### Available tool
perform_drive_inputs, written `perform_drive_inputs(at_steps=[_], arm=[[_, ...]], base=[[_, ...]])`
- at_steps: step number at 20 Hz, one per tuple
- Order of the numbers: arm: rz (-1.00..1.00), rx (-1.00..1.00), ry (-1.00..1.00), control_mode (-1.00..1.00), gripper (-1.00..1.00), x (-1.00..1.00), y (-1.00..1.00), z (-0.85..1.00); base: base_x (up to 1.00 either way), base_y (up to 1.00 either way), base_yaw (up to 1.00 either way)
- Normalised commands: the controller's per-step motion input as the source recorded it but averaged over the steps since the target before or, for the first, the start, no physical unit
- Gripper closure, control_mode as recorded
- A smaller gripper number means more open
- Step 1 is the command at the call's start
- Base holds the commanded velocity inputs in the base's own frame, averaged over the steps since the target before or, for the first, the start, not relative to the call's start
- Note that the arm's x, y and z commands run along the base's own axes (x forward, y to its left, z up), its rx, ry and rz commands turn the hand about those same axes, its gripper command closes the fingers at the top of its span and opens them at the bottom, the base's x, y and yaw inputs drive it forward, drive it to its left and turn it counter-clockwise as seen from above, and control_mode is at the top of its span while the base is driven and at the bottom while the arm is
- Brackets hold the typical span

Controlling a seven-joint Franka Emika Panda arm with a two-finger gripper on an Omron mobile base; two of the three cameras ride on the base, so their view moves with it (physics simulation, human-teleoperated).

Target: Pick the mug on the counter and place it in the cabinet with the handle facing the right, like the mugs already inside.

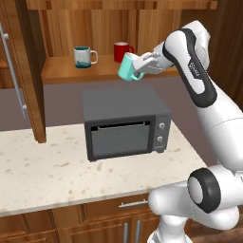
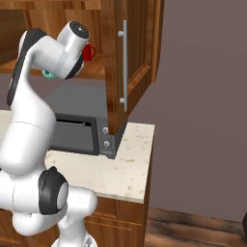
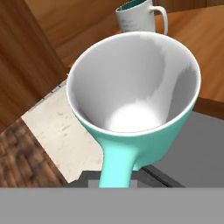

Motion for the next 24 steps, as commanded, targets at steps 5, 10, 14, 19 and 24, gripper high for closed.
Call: perform_drive_inputs(at_steps=[5,10,14,19,24], arm=[[0.0,0.0,0.0,-1.0,1.0,0.33,-0.07,0.0],[0.01,0.0,0.0,-1.0,1.0,0.3,-0.01,-0.03],[0.01,0.0,0.0,-1.0,1.0,0.27,0.0,-0.13],[0.02,0.0,0.0,-1.0,1.0,0.28,0.0,-0.2],[0.01,0.0,0.0,-1.0,1.0,0.28,0.0,-0.03]], base=[[0.0,0.0,0.0],[0.0,0.0,0.0],[0.0,0.0,0.0],[0.0,0.0,0.0],[0.0,0.0,0.0]])
